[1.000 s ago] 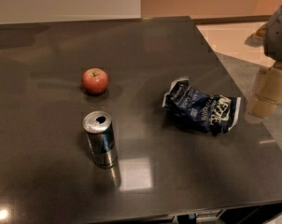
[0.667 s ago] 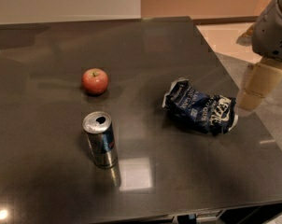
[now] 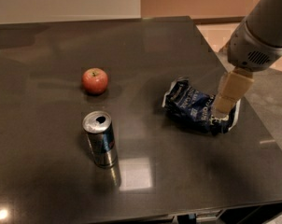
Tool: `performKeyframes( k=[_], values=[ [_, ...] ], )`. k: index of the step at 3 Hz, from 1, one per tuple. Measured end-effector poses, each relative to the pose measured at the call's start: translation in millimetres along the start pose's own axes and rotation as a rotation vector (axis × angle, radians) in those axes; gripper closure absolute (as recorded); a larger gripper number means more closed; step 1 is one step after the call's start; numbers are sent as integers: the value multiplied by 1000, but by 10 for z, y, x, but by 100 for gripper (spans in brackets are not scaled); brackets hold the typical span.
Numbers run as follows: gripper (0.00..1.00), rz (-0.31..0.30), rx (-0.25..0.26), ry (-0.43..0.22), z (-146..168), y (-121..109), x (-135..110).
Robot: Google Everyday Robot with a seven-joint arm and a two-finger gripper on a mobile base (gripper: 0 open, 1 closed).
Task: Move blue chip bag near apple
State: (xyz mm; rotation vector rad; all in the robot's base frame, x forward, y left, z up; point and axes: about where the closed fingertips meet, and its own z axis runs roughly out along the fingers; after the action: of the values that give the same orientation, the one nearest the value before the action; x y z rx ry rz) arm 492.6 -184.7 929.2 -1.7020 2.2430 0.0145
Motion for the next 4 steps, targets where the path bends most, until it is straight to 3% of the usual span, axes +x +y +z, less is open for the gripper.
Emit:
performKeyframes(
  k=[2, 4],
  values=[
    [0, 24, -25, 9, 502, 9, 23],
    [0, 21, -72, 10, 780, 75, 65]
  ],
)
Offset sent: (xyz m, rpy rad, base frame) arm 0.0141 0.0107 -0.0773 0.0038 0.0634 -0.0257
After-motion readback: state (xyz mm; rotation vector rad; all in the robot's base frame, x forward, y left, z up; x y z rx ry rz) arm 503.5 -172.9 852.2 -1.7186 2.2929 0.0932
